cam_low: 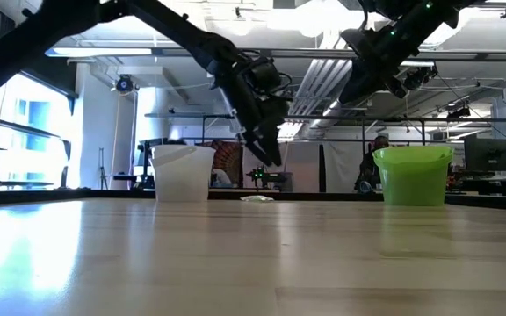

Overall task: Sort candy by brand, put in halloween buckets
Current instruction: Put the green gummy into the white bucket

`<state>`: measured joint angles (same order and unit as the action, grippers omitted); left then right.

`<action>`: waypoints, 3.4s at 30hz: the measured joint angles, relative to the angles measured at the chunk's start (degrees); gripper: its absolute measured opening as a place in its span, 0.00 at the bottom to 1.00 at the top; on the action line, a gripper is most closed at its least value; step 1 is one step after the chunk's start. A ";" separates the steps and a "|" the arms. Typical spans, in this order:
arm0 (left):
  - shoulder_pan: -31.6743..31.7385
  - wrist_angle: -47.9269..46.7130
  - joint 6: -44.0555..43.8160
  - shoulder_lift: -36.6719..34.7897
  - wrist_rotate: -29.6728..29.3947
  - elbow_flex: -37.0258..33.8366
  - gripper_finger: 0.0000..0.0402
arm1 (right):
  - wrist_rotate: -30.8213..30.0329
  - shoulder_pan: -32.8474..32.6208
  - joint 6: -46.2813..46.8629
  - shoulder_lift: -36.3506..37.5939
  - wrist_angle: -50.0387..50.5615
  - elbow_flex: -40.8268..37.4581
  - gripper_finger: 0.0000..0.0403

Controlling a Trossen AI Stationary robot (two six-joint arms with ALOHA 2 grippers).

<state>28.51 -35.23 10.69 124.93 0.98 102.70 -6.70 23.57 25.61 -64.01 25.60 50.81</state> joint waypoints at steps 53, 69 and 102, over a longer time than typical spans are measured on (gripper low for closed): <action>5.94 -6.95 33.01 9.28 7.88 6.59 0.52 | 1.20 0.00 1.39 -0.02 -0.21 0.00 0.00; 9.35 -7.02 39.14 11.01 14.70 6.49 0.52 | 3.77 0.00 2.67 -0.04 -0.21 0.00 0.00; 8.92 -1.14 40.96 10.47 10.15 4.69 0.02 | 3.64 0.00 1.26 -0.04 -0.17 0.00 0.00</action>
<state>37.43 -36.37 51.64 135.40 11.13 107.39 -3.06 23.57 26.86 -64.05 25.43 50.81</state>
